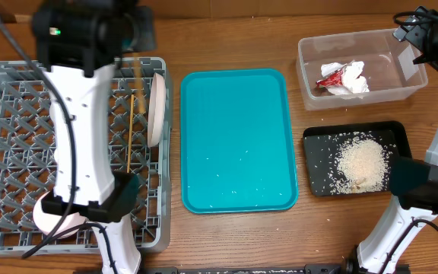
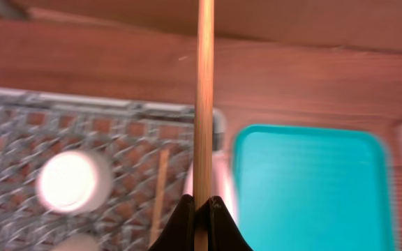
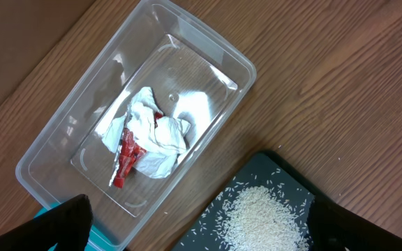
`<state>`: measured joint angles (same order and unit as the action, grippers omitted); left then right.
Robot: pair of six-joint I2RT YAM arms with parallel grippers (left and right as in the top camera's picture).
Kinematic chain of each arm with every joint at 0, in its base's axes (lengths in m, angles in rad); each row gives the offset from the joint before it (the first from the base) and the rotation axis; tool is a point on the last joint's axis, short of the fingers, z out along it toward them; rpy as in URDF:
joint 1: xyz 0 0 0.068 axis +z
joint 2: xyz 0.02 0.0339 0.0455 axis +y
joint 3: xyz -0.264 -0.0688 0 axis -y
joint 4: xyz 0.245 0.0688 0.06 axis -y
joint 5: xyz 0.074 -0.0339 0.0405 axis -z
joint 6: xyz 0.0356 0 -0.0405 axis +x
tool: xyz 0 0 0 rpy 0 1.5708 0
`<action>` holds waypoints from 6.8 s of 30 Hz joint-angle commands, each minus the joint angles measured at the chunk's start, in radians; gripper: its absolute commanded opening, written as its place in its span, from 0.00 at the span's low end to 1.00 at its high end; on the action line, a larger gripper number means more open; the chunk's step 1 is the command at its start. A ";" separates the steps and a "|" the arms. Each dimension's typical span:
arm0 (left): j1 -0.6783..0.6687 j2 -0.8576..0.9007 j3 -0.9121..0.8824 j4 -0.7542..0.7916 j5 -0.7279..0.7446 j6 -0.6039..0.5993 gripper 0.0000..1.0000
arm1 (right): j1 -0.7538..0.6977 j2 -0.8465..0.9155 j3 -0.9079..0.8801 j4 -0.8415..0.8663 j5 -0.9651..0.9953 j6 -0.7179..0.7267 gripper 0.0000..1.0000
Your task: Sort waste into correct bins and load items into the dishwasher
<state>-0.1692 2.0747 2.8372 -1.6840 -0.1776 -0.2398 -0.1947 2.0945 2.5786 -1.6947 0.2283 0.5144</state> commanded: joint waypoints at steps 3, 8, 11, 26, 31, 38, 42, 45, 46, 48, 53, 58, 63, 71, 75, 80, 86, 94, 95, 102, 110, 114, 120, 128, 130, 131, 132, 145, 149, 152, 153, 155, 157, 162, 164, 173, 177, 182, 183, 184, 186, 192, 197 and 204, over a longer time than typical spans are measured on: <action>0.060 0.014 -0.215 -0.005 -0.045 0.087 0.04 | -0.002 -0.024 0.014 0.002 0.010 -0.007 1.00; 0.079 0.020 -0.451 0.053 -0.116 0.087 0.04 | -0.002 -0.024 0.014 0.002 0.010 -0.007 1.00; 0.087 0.026 -0.582 0.140 -0.118 0.087 0.04 | -0.002 -0.024 0.014 0.002 0.010 -0.007 1.00; 0.092 0.031 -0.808 0.341 -0.170 0.087 0.21 | -0.002 -0.024 0.014 0.002 0.010 -0.007 1.00; 0.092 0.031 -0.808 0.319 -0.170 0.087 0.52 | -0.002 -0.024 0.014 0.002 0.010 -0.006 1.00; 0.092 0.024 -0.788 0.227 -0.167 0.042 0.56 | -0.002 -0.024 0.014 0.002 0.010 -0.007 1.00; 0.092 0.001 -0.727 0.121 -0.075 0.015 0.62 | -0.002 -0.024 0.014 0.002 0.010 -0.007 1.00; 0.092 -0.053 -0.681 0.065 0.077 0.049 0.68 | -0.002 -0.024 0.014 0.002 0.010 -0.007 1.00; 0.092 -0.084 -0.678 0.064 0.119 0.060 0.71 | -0.002 -0.024 0.014 0.002 0.010 -0.007 1.00; 0.091 -0.148 -0.678 0.066 0.154 0.060 0.76 | -0.002 -0.024 0.014 0.002 0.010 -0.007 1.00; 0.090 -0.331 -0.679 0.014 0.205 0.059 0.85 | -0.002 -0.024 0.014 0.002 0.010 -0.007 1.00; 0.089 -0.515 -0.768 -0.006 0.231 0.057 0.93 | -0.002 -0.024 0.014 0.002 0.010 -0.007 1.00; 0.078 -0.744 -0.988 -0.003 0.251 0.026 0.94 | -0.002 -0.024 0.014 0.002 0.010 -0.007 1.00; 0.062 -1.066 -1.333 0.039 0.283 -0.149 1.00 | -0.002 -0.024 0.014 0.002 0.010 -0.007 1.00; 0.062 -1.129 -1.393 0.037 0.281 -0.179 1.00 | -0.002 -0.024 0.014 0.002 0.010 -0.006 1.00; 0.062 -1.132 -1.397 0.032 0.279 -0.180 1.00 | -0.002 -0.024 0.014 0.002 0.010 -0.007 1.00; 0.062 -1.133 -1.397 0.032 0.280 -0.180 1.00 | -0.002 -0.024 0.014 0.002 0.010 -0.006 1.00; 0.034 -1.133 -1.451 0.174 0.276 -0.069 1.00 | -0.002 -0.024 0.014 0.002 0.010 -0.007 1.00; 0.025 -1.135 -1.477 0.225 0.276 -0.024 1.00 | -0.002 -0.024 0.014 0.002 0.010 -0.007 1.00; 0.016 -1.229 -1.823 0.695 0.283 0.209 1.00 | -0.002 -0.024 0.014 0.002 0.010 -0.007 1.00; 0.016 -1.450 -2.277 1.134 0.283 0.245 1.00 | -0.002 -0.024 0.014 0.002 0.010 -0.007 1.00; 0.015 -1.581 -2.458 1.318 0.280 0.288 1.00 | -0.002 -0.024 0.014 0.002 0.010 -0.007 1.00; 0.015 -1.726 -2.638 1.572 0.279 0.374 1.00 | -0.002 -0.024 0.014 0.002 0.010 -0.007 1.00; 0.018 -1.823 -2.781 1.810 0.269 0.454 1.00 | -0.002 -0.024 0.014 0.002 0.010 -0.007 1.00; 0.018 -1.852 -2.815 1.846 0.255 0.454 1.00 | -0.002 -0.024 0.014 0.002 0.010 -0.007 1.00; 0.018 -1.865 -2.831 1.860 0.255 0.454 1.00 | -0.002 -0.024 0.014 0.002 0.010 -0.007 1.00; 0.018 -1.879 -2.833 1.849 0.255 0.453 1.00 | -0.002 -0.024 0.014 0.002 0.010 -0.007 1.00; 0.019 -2.016 -2.832 1.598 0.200 0.452 1.00 | -0.002 -0.024 0.014 0.002 0.010 -0.007 1.00; 0.023 -2.058 -2.832 1.606 0.196 0.449 1.00 | -0.002 -0.024 0.014 0.002 0.010 -0.007 1.00; 0.032 -2.071 -2.832 1.607 0.196 0.449 1.00 | -0.002 -0.024 0.014 0.002 0.010 -0.007 1.00; 0.034 -2.071 -2.832 1.608 0.196 0.449 1.00 | -0.002 -0.024 0.014 0.002 0.010 -0.007 1.00; 0.041 -2.071 -2.832 1.608 0.196 0.449 1.00 | -0.002 -0.024 0.014 0.002 0.010 -0.007 1.00; 0.047 -2.071 -2.832 1.608 0.196 0.449 1.00 | -0.002 -0.024 0.014 0.002 0.010 -0.007 1.00; 0.048 -2.071 -2.832 1.607 0.196 0.449 1.00 | -0.002 -0.024 0.014 0.002 0.010 -0.007 1.00; 0.048 -2.070 -2.832 1.607 0.196 0.449 1.00 | -0.002 -0.024 0.014 0.002 0.010 -0.007 1.00; 0.048 -2.070 -2.832 1.607 0.196 0.449 1.00 | -0.002 -0.024 0.014 0.002 0.010 -0.007 1.00; 0.048 -2.070 -2.832 1.607 0.196 0.449 1.00 | -0.002 -0.024 0.014 0.002 0.010 -0.007 1.00; 0.048 -2.070 -2.832 1.607 0.196 0.449 1.00 | -0.002 -0.024 0.014 0.002 0.010 -0.006 1.00; 0.048 -2.070 -2.832 1.607 0.196 0.449 1.00 | -0.002 -0.024 0.014 0.002 0.010 -0.007 1.00; 0.048 -2.070 -2.832 1.607 0.196 0.449 1.00 | -0.002 -0.024 0.014 0.002 0.010 -0.007 1.00; 0.048 -2.070 -2.832 1.607 0.196 0.449 1.00 | -0.002 -0.024 0.014 0.002 0.010 -0.006 1.00; 0.048 -2.070 -2.832 1.607 0.196 0.449 1.00 | -0.002 -0.024 0.014 0.002 0.010 -0.007 1.00; 0.048 -2.070 -2.832 1.607 0.196 0.449 1.00 | -0.002 -0.018 0.014 0.002 0.010 -0.006 1.00; 0.048 -2.070 -2.832 1.607 0.196 0.449 1.00 | 0.010 -0.074 0.014 0.002 0.010 -0.007 1.00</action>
<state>-0.1284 0.0158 0.0082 -0.0753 0.0257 0.1947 -0.1944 2.0914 2.5786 -1.6947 0.2279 0.5114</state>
